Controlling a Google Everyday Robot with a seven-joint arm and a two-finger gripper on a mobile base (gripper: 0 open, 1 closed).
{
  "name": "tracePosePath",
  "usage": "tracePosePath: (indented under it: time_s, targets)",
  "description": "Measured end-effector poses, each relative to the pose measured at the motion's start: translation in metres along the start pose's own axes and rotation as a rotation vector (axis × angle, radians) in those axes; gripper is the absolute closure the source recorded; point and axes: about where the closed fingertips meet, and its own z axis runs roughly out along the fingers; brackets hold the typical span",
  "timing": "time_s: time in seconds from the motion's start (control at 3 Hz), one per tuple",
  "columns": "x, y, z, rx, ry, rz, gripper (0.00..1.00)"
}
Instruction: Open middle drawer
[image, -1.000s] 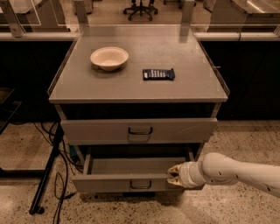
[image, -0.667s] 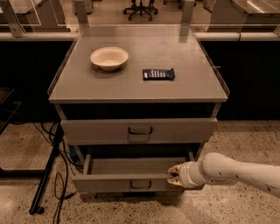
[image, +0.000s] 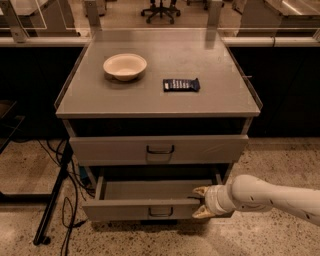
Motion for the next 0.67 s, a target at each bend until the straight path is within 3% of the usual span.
tracePosePath:
  time_s: [0.33,0.67]
  targets:
    - [0.0000,0.0000,0.0000,0.000,0.000,0.000,0.00]
    - [0.0000,0.0000,0.0000,0.000,0.000,0.000,0.00]
